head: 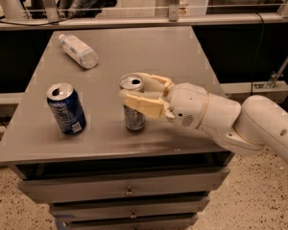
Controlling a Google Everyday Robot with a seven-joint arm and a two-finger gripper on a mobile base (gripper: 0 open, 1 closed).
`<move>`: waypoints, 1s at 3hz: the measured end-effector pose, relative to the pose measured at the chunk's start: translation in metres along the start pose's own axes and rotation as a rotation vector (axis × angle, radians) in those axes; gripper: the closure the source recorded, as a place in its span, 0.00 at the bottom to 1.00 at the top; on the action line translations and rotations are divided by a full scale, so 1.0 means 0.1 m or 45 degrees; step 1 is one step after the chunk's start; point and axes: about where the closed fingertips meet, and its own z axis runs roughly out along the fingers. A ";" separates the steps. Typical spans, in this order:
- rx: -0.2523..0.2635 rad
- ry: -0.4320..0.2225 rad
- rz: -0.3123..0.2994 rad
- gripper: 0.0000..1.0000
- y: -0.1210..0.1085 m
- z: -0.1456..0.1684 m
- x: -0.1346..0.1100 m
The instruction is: Place redbull can upright
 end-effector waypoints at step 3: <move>-0.009 0.038 -0.044 0.00 0.04 -0.10 0.01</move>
Offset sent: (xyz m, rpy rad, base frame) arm -0.0060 -0.0114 -0.0030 -0.0344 -0.0310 -0.0042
